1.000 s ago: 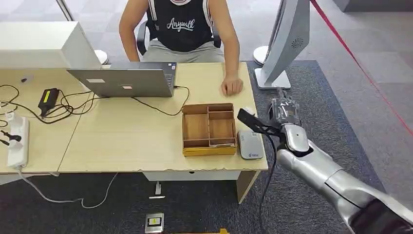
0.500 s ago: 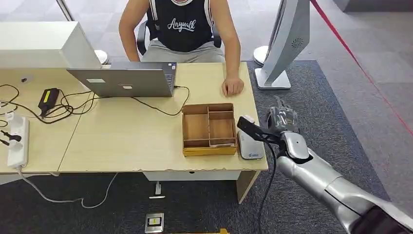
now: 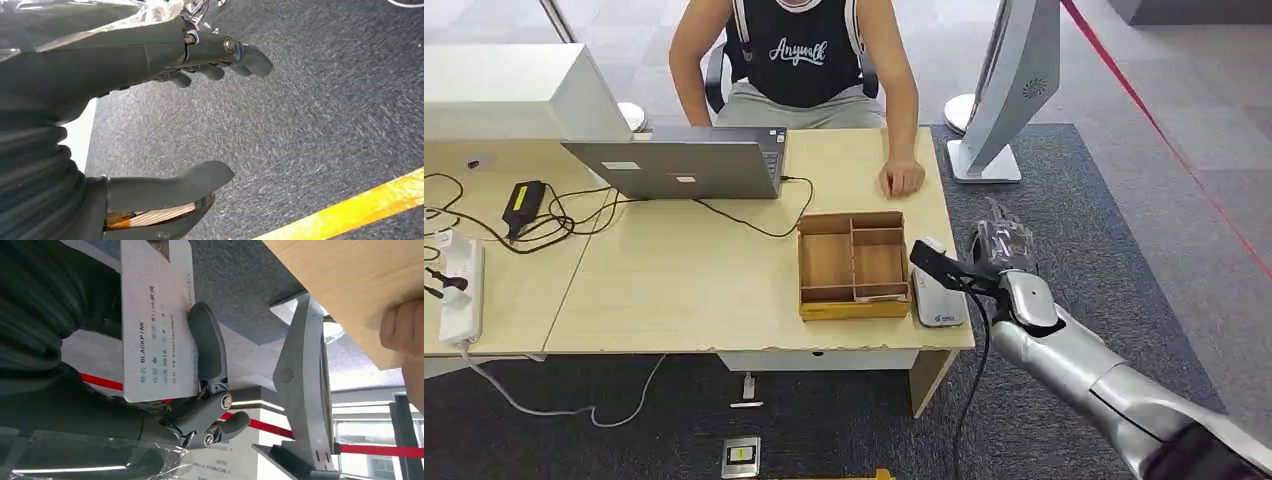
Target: Pass the card to the sensor for recognition and then transmit it.
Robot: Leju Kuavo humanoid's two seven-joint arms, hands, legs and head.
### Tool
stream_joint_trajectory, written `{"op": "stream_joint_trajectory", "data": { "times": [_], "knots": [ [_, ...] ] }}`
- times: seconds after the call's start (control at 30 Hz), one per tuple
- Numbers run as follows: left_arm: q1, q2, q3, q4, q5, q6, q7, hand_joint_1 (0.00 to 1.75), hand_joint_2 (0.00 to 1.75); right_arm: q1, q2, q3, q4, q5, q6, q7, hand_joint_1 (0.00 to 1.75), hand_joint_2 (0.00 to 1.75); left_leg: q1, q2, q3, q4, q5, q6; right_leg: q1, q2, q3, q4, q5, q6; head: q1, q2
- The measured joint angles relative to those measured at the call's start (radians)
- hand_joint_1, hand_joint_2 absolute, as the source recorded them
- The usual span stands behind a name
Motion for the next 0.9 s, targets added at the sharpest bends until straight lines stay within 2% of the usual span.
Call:
{"op": "stream_joint_trajectory", "data": {
  "times": [0.2,0.43,0.67,0.9],
  "knots": [
    [0.000,0.000,0.004,0.000,0.000,0.002,-0.002,0.00,1.75,0.000,0.011,0.000,0.006,-0.006,0.002,-0.010,1.75,1.75,0.000,0.000,0.000,0.000,0.000,0.000,0.000,0.000,0.000,0.000,0.000,0.000,0.000,0.000],
    [0.000,0.002,0.005,0.000,0.000,0.003,-0.003,0.00,1.75,0.000,0.052,0.010,0.043,-0.016,-0.010,-0.045,1.75,1.75,0.000,0.000,0.000,0.000,0.000,0.000,0.000,0.000,0.000,0.000,0.000,0.000,0.000,0.000],
    [-0.001,0.003,0.008,0.000,0.000,0.005,0.001,0.00,1.75,0.009,0.118,0.019,0.144,-0.064,-0.037,-0.121,1.75,1.75,0.000,0.000,0.000,0.000,0.000,0.000,0.000,0.000,0.000,0.000,0.000,0.000,0.000,0.000],
    [-0.001,0.004,0.009,0.000,0.000,0.005,-0.002,0.00,1.75,0.012,0.154,0.023,0.214,-0.081,-0.042,-0.135,1.75,1.75,0.000,0.000,0.000,0.000,0.000,0.000,0.000,0.000,0.000,0.000,0.000,0.000,0.000,0.000]
  ]
}}
